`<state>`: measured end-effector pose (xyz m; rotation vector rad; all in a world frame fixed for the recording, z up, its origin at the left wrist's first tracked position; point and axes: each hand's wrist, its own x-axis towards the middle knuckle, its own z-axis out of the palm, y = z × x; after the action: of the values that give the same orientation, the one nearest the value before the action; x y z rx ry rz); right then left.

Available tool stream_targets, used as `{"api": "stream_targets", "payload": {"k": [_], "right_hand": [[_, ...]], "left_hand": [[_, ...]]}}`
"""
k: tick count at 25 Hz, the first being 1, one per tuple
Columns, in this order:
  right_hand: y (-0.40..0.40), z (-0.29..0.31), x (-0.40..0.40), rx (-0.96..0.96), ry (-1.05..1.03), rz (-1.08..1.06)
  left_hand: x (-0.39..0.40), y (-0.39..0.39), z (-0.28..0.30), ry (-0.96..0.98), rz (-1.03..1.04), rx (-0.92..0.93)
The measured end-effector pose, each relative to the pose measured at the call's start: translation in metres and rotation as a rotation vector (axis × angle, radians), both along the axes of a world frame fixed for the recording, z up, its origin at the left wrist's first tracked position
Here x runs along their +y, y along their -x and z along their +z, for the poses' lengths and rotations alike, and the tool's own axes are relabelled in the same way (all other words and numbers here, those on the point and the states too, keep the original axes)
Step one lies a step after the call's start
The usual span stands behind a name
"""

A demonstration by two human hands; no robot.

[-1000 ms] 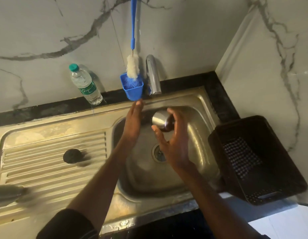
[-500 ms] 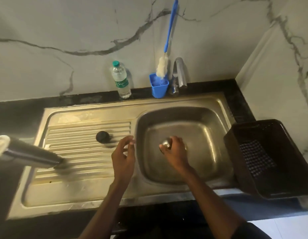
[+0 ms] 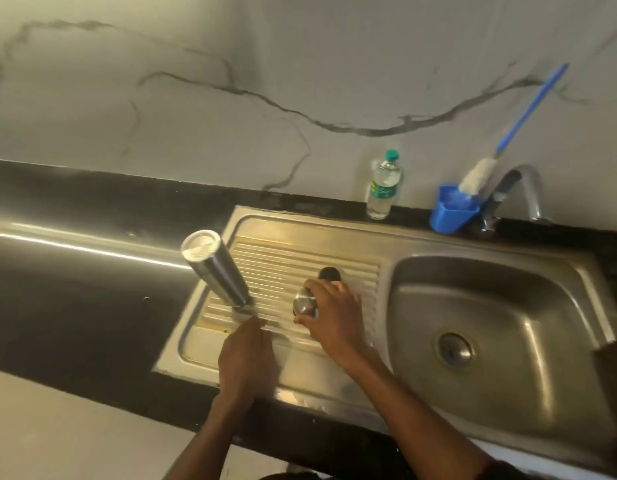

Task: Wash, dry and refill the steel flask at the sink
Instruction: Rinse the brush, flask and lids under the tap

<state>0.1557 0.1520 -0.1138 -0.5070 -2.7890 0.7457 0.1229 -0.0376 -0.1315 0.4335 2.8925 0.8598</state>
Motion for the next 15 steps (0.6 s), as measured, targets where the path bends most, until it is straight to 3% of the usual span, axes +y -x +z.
{"api": "stream_targets", "payload": {"k": [4,11,15], "right_hand": [[0.049,-0.015,-0.038,-0.068,-0.148,0.078],[0.069,-0.045,-0.061,-0.103,-0.237,0.104],[0.056,-0.029,-0.046,0.059,-0.197,-0.030]], "left_hand": [[-0.023,0.020,-0.007,0.125,-0.134,0.037],[-0.026,0.032,-0.012,0.129,-0.077,0.024],[-0.030,0.036,-0.013,0.158,-0.116,0.039]]}}
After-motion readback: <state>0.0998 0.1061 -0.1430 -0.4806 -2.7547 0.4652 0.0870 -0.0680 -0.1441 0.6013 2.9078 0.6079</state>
